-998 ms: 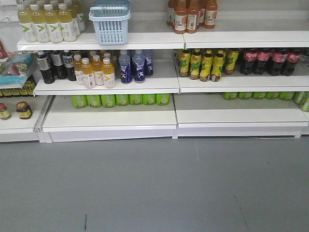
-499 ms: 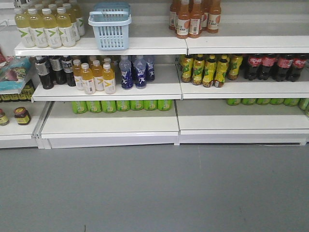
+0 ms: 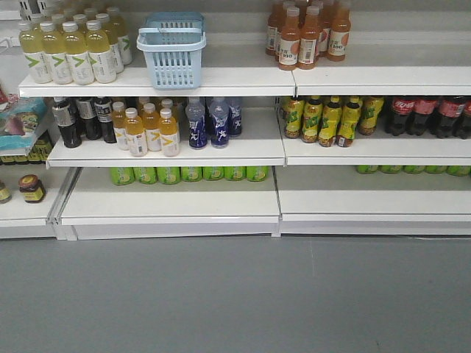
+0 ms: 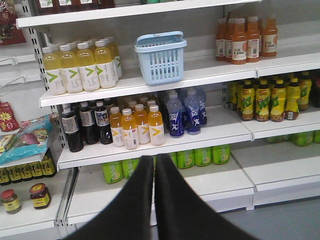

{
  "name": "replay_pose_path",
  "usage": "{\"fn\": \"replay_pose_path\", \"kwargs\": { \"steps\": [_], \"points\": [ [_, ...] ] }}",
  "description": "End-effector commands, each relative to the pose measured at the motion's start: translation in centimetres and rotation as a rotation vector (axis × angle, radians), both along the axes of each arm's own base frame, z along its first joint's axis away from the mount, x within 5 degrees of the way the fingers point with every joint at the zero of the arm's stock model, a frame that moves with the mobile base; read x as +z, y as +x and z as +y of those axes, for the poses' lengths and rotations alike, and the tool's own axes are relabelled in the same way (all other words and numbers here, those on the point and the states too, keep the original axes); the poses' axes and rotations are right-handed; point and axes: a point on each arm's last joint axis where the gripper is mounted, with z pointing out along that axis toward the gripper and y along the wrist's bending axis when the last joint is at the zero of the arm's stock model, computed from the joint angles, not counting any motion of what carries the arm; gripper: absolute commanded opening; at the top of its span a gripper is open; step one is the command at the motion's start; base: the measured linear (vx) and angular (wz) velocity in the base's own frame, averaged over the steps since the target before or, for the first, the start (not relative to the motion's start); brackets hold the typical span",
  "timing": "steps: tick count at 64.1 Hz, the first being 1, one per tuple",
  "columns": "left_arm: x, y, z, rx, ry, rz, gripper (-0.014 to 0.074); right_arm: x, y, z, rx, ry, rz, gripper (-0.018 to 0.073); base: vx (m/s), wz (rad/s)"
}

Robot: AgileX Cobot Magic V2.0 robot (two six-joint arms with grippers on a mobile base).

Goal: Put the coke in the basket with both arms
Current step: 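Drive the base toward the shelf holding the light-blue basket, then approach and align the base in front of the light-blue basket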

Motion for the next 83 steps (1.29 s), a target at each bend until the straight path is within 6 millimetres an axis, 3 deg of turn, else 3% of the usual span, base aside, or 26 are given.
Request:
{"fn": "replay_pose_path", "kwargs": {
  "steps": [1,83],
  "points": [
    [0.8,-0.13,0.03,0.003,-0.005,-0.091,-0.0008,0.34,-0.09,0.06,0.007,-0.016,-0.076,-0.001,0.16,0.01],
    [0.8,-0.13,0.03,0.003,-0.005,-0.091,-0.0008,0.35,-0.09,0.06,0.007,-0.016,-0.077,-0.001,0.15,0.0]
  ]
}}
